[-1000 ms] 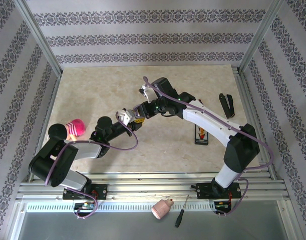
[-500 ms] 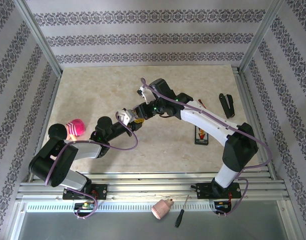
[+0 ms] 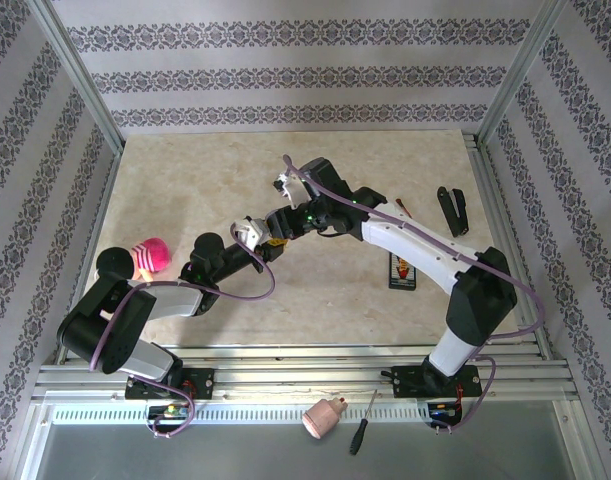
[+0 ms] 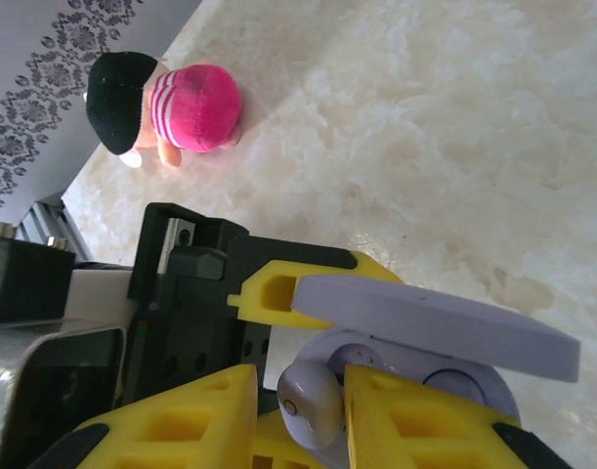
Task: Insert the wireless bluetooth earbuds into the charging case
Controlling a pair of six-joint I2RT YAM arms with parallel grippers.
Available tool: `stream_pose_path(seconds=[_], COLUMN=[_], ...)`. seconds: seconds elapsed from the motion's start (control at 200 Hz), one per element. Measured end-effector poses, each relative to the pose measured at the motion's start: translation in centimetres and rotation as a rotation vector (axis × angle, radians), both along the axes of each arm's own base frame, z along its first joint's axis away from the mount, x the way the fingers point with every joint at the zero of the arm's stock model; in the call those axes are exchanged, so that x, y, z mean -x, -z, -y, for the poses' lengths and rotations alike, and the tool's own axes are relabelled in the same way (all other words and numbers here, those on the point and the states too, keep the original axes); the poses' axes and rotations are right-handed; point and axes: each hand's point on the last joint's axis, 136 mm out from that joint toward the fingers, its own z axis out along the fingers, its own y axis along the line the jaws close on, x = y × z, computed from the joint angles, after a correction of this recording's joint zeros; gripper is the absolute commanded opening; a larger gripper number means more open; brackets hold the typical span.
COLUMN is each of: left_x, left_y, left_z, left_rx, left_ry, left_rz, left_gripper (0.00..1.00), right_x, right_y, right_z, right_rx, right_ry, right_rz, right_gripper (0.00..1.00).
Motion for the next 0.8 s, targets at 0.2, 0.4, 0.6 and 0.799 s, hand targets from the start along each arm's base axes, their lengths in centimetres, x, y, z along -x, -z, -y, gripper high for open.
stream_pose_path(seconds=[0.2, 0.4, 0.6, 0.799], left_x=[0.0, 0.0, 0.0, 0.2], left_y=[-0.1, -0.1, -0.3, -0.6], left_z=[0.0, 0.0, 0.1, 0.1], left_rx=[0.002, 0.003, 0.006, -0.001], left_ry=[0.000, 0.001, 0.005, 0.014], left_rz=[0.003, 0.005, 0.013, 0.042], left_gripper=[0.30, 0.30, 0.29, 0.28], right_x=[0.4, 0.2, -0.2, -0.8], right_y=[-0.8, -1.3, -1.3, -1.9], right_z=[0.5, 1.3, 1.5, 3.7], right_rx=[-0.019, -0.031, -0.041, -0.068], right_ry=[0.004, 0.021, 0.036, 0.110], right_rz=[0.008, 0.020, 0.023, 0.034], right_gripper=[0.33, 0.34, 0.34, 0.48])
